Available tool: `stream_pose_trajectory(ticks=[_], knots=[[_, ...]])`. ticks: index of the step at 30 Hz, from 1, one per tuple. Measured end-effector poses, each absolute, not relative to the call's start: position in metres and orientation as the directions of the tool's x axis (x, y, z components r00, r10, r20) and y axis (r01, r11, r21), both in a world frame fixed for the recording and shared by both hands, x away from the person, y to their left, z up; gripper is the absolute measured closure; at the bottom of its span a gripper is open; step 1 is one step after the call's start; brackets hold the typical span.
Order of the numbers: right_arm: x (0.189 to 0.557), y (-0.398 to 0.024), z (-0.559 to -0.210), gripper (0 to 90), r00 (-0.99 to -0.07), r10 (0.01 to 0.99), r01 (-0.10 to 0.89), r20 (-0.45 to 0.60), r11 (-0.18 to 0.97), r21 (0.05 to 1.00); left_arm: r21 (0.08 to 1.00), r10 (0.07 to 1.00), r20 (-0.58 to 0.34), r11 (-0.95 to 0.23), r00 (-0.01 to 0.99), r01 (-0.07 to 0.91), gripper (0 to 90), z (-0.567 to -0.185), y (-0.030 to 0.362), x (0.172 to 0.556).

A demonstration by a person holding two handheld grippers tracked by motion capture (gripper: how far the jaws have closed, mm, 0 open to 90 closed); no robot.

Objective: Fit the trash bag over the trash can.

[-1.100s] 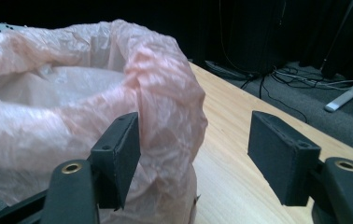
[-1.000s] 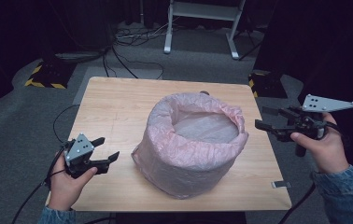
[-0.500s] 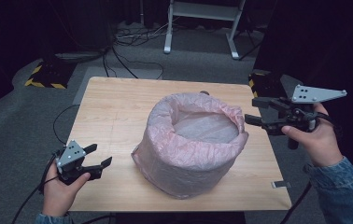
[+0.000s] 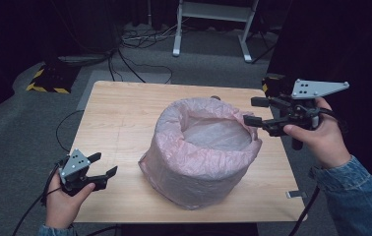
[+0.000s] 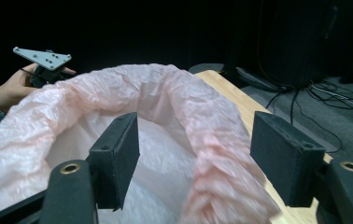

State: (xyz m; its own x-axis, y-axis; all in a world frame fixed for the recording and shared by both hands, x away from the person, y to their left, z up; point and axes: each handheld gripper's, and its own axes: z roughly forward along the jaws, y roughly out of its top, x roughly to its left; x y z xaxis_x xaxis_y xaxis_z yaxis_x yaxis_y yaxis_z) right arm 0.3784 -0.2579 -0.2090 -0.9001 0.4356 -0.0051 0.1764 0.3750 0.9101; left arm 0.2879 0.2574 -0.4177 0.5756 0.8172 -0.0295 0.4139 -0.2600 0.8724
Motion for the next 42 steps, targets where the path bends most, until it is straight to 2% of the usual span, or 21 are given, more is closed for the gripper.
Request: stream_pose_trajectory(ticks=[12,21,34,42], knots=[[0.386,-0.218,-0.200,33.5,-0.931,0.365,0.155,-0.018,0.441,0.884,0.858,0.832,-0.012,-0.276,0.554,0.433,27.0,-0.420,0.254,0.279],[0.393,-0.184,-0.199,34.6,-0.949,0.316,0.145,-0.022,0.496,0.856,0.864,0.844,-0.046,-0.235,0.534,0.444,27.2,-0.425,0.262,0.268],[0.407,-0.130,-0.218,34.6,-0.964,0.264,0.149,-0.023,0.613,0.776,0.866,0.855,-0.052,-0.218,0.515,0.450,27.0,-0.436,0.272,0.268],[0.418,-0.108,-0.249,33.4,-0.963,0.265,0.172,-0.038,0.721,0.671,0.863,0.856,-0.059,-0.215,0.514,0.457,26.9,-0.439,0.273,0.270]])
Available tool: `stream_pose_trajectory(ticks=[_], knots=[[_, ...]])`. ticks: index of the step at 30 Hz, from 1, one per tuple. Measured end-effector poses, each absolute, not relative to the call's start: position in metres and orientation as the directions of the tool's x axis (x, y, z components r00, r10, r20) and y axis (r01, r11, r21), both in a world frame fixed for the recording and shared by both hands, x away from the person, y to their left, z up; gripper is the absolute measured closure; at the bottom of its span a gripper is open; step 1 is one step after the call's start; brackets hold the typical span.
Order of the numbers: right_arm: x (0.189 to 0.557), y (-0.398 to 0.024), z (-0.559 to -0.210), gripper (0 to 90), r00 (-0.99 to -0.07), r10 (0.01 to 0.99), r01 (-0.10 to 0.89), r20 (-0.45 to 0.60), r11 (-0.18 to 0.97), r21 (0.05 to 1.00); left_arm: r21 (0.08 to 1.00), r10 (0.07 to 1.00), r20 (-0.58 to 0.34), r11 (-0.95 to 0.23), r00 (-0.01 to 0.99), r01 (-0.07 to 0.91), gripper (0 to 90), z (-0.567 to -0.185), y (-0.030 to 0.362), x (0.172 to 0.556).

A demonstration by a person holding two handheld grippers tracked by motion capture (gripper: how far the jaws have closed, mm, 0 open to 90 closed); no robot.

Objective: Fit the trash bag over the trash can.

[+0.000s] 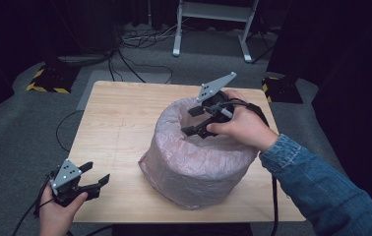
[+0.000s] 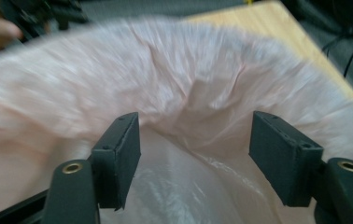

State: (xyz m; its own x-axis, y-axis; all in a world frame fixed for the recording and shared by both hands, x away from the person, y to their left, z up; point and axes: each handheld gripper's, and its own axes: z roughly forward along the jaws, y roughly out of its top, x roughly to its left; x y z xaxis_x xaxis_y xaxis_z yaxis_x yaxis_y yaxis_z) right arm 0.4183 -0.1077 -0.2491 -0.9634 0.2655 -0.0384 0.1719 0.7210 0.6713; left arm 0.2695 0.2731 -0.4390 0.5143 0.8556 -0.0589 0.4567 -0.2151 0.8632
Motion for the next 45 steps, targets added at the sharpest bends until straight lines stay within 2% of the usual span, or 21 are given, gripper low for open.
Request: stream_pose_trajectory(ticks=[13,23,29,35,38,45], knots=[[0.428,-0.086,-0.296,26.6,-0.963,0.269,0.219,-0.029,0.835,0.504,0.866,0.856,-0.057,-0.214,0.514,0.452,26.9,-0.440,0.276,0.270],[0.427,-0.080,-0.318,25.4,-0.961,0.275,0.253,-0.013,0.899,0.357,0.865,0.856,-0.065,-0.207,0.513,0.456,26.9,-0.442,0.276,0.271],[0.428,-0.082,-0.334,16.6,-0.959,0.284,0.274,-0.005,0.929,0.250,0.866,0.854,-0.062,-0.211,0.516,0.453,26.9,-0.441,0.275,0.272],[0.426,-0.082,-0.337,16.1,-0.960,0.280,0.278,0.028,0.928,0.247,0.866,0.853,-0.067,-0.209,0.518,0.455,26.9,-0.442,0.275,0.273],[0.426,-0.083,-0.330,21.6,-0.955,0.293,0.293,0.047,0.904,0.311,0.866,0.853,-0.070,-0.205,0.518,0.456,26.9,-0.442,0.275,0.274],[0.424,-0.090,-0.303,22.4,-0.956,0.290,0.283,0.049,0.863,0.418,0.868,0.850,-0.069,-0.207,0.522,0.452,26.9,-0.441,0.275,0.275]])
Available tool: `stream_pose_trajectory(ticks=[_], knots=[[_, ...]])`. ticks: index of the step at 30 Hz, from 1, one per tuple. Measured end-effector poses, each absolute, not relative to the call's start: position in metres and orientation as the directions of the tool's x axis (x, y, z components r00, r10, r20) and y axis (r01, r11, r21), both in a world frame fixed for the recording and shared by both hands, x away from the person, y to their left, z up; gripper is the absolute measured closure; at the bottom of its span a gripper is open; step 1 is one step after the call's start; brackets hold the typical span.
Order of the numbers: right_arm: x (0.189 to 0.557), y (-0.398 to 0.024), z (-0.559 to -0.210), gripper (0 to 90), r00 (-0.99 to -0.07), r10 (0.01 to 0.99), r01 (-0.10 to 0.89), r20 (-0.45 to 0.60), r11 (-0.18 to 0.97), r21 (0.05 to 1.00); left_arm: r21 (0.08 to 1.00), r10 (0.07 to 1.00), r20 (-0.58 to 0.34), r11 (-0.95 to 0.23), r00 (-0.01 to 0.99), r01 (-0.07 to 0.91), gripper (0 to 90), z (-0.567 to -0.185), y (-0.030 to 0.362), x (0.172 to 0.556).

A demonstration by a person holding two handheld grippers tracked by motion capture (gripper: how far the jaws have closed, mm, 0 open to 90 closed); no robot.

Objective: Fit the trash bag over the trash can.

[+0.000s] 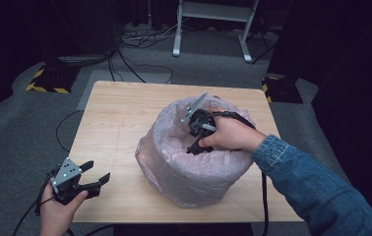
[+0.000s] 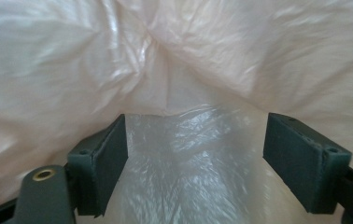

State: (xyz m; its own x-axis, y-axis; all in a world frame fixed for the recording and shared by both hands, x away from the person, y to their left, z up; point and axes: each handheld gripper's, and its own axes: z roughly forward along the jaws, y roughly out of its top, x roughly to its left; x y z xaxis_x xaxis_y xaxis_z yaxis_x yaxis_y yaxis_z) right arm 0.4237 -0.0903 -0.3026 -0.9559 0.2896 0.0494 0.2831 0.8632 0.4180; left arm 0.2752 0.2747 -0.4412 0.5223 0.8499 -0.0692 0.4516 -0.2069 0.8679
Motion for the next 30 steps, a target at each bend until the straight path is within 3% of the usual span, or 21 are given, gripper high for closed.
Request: stream_pose_trajectory(ticks=[13,17,30], knots=[[0.417,-0.111,-0.256,24.0,-0.950,0.310,0.272,0.040,0.756,0.595,0.866,0.846,-0.068,-0.213,0.529,0.452,26.9,-0.441,0.273,0.278],[0.417,-0.116,-0.238,26.4,-0.944,0.330,0.238,0.002,0.679,0.695,0.865,0.846,-0.073,-0.210,0.528,0.456,26.9,-0.442,0.272,0.279],[0.398,-0.142,-0.195,25.2,-0.948,0.315,0.177,-0.043,0.634,0.753,0.863,0.843,-0.073,-0.214,0.532,0.457,26.9,-0.443,0.271,0.281]])
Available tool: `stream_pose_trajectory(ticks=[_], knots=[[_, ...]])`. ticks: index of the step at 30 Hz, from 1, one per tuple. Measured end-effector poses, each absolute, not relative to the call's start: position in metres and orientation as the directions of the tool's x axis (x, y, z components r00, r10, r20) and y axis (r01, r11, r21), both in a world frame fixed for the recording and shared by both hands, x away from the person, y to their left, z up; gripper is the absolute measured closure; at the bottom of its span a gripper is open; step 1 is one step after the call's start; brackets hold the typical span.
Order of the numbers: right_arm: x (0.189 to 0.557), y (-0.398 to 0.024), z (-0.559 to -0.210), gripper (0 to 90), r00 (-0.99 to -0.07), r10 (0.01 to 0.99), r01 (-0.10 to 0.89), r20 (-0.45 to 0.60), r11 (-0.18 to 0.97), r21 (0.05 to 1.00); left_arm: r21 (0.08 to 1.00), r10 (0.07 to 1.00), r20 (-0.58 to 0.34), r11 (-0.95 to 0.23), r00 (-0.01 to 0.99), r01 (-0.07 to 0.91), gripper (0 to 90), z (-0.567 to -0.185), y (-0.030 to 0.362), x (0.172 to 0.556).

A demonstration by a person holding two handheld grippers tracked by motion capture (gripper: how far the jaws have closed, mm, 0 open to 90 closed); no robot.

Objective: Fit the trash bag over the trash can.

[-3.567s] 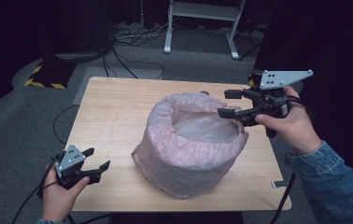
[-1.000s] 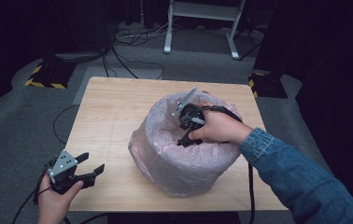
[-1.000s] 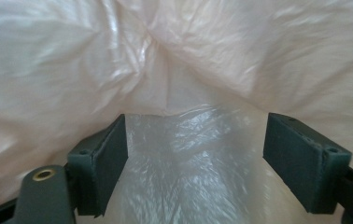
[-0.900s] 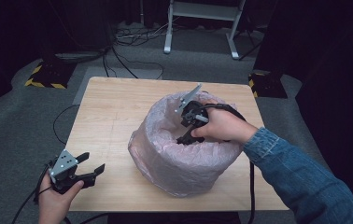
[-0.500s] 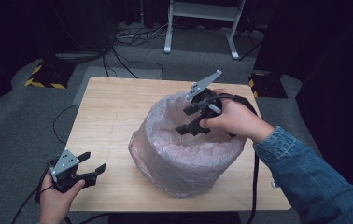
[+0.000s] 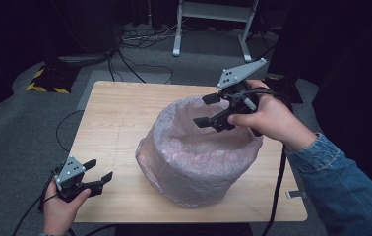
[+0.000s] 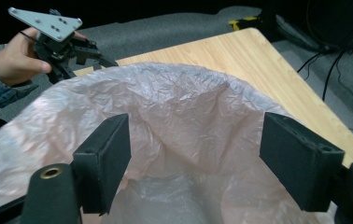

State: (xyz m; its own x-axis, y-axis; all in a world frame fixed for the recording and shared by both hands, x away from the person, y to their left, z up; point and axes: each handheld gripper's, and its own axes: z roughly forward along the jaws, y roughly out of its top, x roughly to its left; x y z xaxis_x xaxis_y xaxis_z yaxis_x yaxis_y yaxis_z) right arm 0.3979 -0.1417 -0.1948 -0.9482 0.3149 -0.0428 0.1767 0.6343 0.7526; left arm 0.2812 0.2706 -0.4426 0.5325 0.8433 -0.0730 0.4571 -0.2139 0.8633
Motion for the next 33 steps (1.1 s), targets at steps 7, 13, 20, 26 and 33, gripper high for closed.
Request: stream_pose_trajectory(ticks=[7,13,20,26,33], knots=[[0.392,-0.167,-0.189,24.8,-0.937,0.344,0.178,-0.068,0.635,0.752,0.864,0.842,-0.070,-0.217,0.535,0.455,26.9,-0.442,0.270,0.283],[0.392,-0.190,-0.189,24.6,-0.920,0.386,0.201,-0.064,0.607,0.769,0.863,0.844,-0.076,-0.211,0.531,0.459,26.9,-0.443,0.269,0.283],[0.393,-0.217,-0.194,24.6,-0.903,0.426,0.227,-0.055,0.581,0.782,0.861,0.846,-0.073,-0.214,0.529,0.462,26.9,-0.444,0.270,0.283],[0.392,-0.241,-0.197,24.5,-0.885,0.464,0.249,-0.042,0.548,0.798,0.858,0.844,-0.075,-0.216,0.531,0.465,26.9,-0.445,0.270,0.283],[0.387,-0.265,-0.200,24.2,-0.865,0.501,0.267,-0.035,0.518,0.813,0.854,0.842,-0.072,-0.224,0.535,0.469,26.9,-0.447,0.272,0.282]])
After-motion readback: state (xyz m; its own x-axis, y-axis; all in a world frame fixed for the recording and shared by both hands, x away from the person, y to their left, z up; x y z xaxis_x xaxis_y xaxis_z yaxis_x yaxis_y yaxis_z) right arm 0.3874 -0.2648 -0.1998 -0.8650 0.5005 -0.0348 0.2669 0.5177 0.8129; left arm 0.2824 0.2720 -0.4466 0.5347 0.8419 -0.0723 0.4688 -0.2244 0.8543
